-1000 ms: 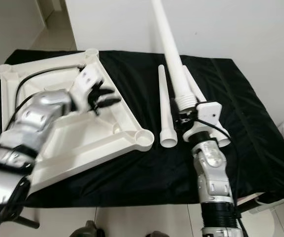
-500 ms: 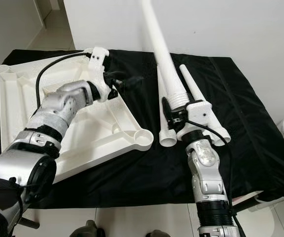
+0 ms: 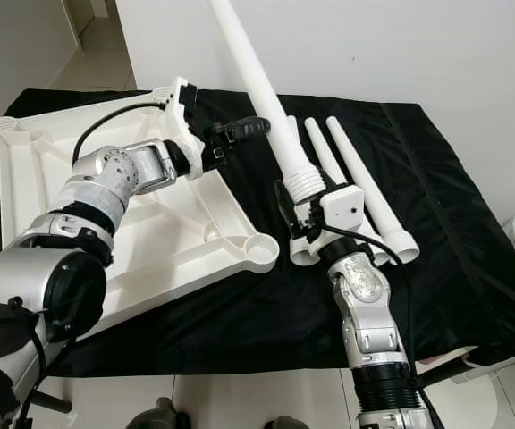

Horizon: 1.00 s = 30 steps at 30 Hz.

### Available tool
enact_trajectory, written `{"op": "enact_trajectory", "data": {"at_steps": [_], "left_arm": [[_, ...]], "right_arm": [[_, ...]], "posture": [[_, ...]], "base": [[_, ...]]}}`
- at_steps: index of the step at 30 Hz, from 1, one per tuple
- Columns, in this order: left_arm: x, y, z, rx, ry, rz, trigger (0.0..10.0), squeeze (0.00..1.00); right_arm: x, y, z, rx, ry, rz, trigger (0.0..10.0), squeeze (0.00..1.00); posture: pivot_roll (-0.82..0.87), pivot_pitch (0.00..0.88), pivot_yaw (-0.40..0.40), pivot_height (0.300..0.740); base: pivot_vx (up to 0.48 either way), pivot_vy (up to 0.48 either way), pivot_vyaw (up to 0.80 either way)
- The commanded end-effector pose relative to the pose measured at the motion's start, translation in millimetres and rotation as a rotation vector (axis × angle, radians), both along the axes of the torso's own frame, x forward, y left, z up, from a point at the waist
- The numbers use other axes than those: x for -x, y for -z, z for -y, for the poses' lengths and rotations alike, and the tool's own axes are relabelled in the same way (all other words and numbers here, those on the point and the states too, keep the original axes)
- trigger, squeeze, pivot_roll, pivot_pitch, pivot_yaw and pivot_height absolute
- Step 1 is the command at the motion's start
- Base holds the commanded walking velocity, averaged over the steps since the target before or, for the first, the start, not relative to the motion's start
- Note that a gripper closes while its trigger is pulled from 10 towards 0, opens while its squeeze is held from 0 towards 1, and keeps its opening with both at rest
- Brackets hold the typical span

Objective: Building children table

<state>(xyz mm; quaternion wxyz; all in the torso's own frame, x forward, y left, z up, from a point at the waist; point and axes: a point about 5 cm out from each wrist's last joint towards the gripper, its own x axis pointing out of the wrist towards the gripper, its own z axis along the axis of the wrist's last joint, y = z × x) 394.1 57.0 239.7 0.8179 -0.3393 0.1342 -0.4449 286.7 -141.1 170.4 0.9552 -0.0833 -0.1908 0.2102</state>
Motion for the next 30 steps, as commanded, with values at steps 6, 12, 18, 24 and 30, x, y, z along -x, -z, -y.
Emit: {"op": "enact_trajectory", "data": {"at_steps": [6,12,18,24,30], "left_arm": [[-3.9,-21.7,5.0,0.077,-0.012,-0.036,10.0,0.0],[-11.6,-43.4,-7.4,0.109,-0.089,-0.017,10.0,0.0],[-17.3,-54.3,-24.3,0.103,-0.173,0.002,10.0,0.0],[-20.8,-62.5,-36.1,0.125,-0.235,0.008,10.0,0.0],[-22.5,-63.7,-41.5,0.131,-0.27,0.004,1.6,0.0]], "right_arm": [[5.6,1.3,-19.1,0.064,-0.107,0.025,10.0,0.0],[11.0,9.8,-23.5,0.058,-0.128,-0.008,10.0,0.0],[18.4,14.9,-25.1,0.054,-0.133,-0.025,10.0,0.0],[24.1,17.7,-27.4,0.059,-0.155,-0.036,10.0,0.0],[25.2,18.0,-26.9,0.065,-0.159,-0.035,10.0,0.0]], "posture": [[0.0,0.0,0.001,0.74],[0.0,0.0,0.014,0.74],[-0.01,0.0,0.023,0.74],[-0.02,0.0,0.022,0.74],[-0.02,0.0,0.02,0.74]], "base": [[0.0,0.0,0.0],[0.0,0.0,0.0],[0.0,0.0,0.0],[0.0,0.0,0.0],[0.0,0.0,0.0]]}}
